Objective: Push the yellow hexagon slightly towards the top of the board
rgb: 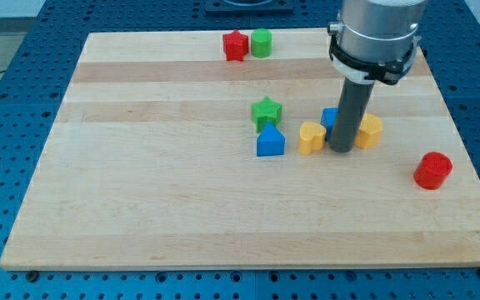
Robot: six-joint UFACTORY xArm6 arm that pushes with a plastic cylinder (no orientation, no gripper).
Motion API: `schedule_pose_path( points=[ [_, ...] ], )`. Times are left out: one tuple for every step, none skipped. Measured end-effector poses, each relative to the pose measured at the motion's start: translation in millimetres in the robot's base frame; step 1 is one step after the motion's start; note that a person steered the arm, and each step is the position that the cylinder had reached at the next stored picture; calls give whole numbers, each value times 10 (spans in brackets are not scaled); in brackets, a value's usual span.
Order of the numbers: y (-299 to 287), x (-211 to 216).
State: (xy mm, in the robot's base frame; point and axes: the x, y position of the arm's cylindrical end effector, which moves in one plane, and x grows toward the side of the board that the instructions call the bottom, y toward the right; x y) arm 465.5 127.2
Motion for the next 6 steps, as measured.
schedule_pose_path(
  points=[
    [277, 247],
    [570, 196],
    [510, -74],
    [199, -386],
    [103, -563],
    [166, -566]
  ],
)
